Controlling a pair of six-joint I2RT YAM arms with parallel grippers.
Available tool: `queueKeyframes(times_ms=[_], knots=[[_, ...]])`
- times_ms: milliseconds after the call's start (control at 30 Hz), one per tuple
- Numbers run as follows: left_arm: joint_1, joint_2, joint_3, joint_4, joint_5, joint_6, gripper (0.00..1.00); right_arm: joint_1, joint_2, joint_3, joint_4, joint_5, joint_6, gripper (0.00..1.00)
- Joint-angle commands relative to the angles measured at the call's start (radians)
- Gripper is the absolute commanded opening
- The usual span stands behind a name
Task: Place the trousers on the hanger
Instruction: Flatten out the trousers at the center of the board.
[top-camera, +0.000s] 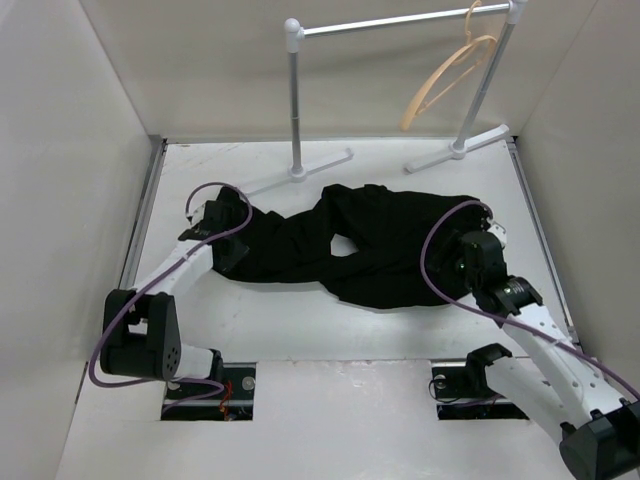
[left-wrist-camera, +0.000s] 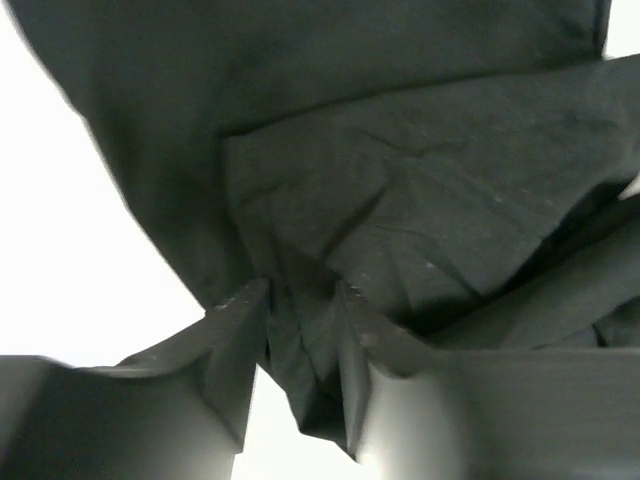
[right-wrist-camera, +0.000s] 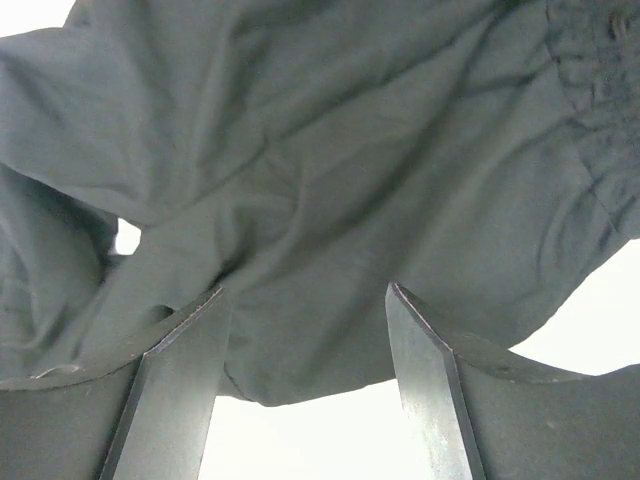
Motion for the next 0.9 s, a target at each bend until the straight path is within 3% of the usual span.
queueKeyframes(times_ms=[0, 167, 267, 400, 600, 667, 767, 867], knots=[[-0.03, 0.008, 0.033, 0.047, 0.016, -0.028, 0.23, 0.01, -0.017, -0.006, -0.003, -0.01, 0.012, 0.69], [-0.018, -0.018, 0.009, 0.05, 0.016, -0.055, 0.01, 0.01, -0.048, -0.022, -0.01, -0.01, 0.012, 0.72], [0.022, -0.096, 0.081, 0.033, -0.001, -0.074, 0.0, -0.005, -0.068, -0.022, -0.011, -0.016, 0.003, 0.74], [0.046, -0.065, 0.347, 0.03, -0.053, -0.057, 0.0, -0.027, -0.061, -0.014, 0.002, -0.029, -0.009, 0.74], [0.097, 0.208, 0.801, 0.083, -0.076, -0.044, 0.02, -0.038, -0.059, -0.008, 0.031, -0.049, -0.012, 0.76], [0.121, 0.326, 0.933, 0.082, -0.117, -0.043, 0.06, -0.038, -0.06, -0.009, 0.031, -0.059, -0.012, 0.77], [0.155, 0.5, 1.085, 0.056, -0.131, -0.006, 0.33, -0.033, -0.065, -0.011, 0.028, -0.079, -0.012, 0.79], [0.19, 0.502, 1.068, -0.025, -0.134, -0.001, 0.54, -0.033, -0.096, -0.017, 0.014, -0.082, -0.019, 0.81]])
